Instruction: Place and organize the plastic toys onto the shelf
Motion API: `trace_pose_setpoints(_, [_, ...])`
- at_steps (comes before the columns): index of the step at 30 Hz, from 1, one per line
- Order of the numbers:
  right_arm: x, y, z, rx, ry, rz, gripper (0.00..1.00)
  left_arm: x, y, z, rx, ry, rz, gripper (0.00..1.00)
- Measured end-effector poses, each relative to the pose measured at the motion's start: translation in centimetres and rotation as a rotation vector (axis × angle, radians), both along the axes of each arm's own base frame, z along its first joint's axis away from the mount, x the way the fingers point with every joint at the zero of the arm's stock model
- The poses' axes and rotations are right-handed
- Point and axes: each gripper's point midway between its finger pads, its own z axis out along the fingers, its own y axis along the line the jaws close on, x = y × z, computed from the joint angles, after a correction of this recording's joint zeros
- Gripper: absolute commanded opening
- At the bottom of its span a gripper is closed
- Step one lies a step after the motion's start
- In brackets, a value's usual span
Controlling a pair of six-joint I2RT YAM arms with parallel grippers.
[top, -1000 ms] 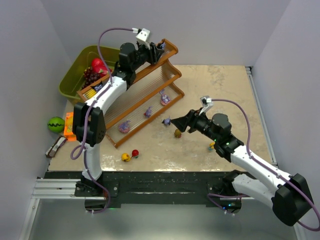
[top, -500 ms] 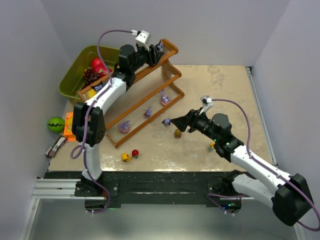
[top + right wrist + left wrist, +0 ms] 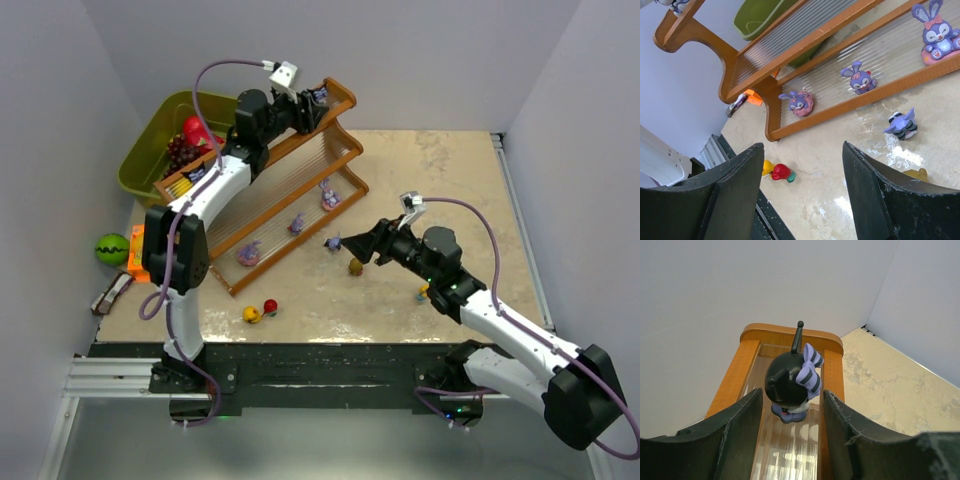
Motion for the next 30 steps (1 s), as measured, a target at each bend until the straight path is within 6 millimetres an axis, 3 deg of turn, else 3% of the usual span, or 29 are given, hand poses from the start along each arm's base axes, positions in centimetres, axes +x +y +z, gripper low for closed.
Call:
trace_pose_setpoints(5, [0.0, 0.0, -0.1, -0.001, 0.002, 0.000, 0.67, -0.3, 0.0, 0.3, 0.000, -0.002, -0.007, 0.62])
trace_pose_setpoints(9, [0.1, 0.0, -0.4, -0.006, 0.010, -0.001, 0.67, -0.7, 0.2, 0.7, -0.001, -0.007, -0.006, 0.73])
trace_pose_setpoints(19, [0.3, -0.3, -1.8, -0.041, 0.053, -0.027, 0.69, -2.9, 0.9, 1.3, -0.001, -0.010, -0.012, 0.84])
trace_pose_setpoints(30, [2.2, -1.3, -4.8, -0.165, 0.176, -0.131, 0.68, -7.1, 2.5, 7.9, -0.038, -0.110, -0.012, 0.86])
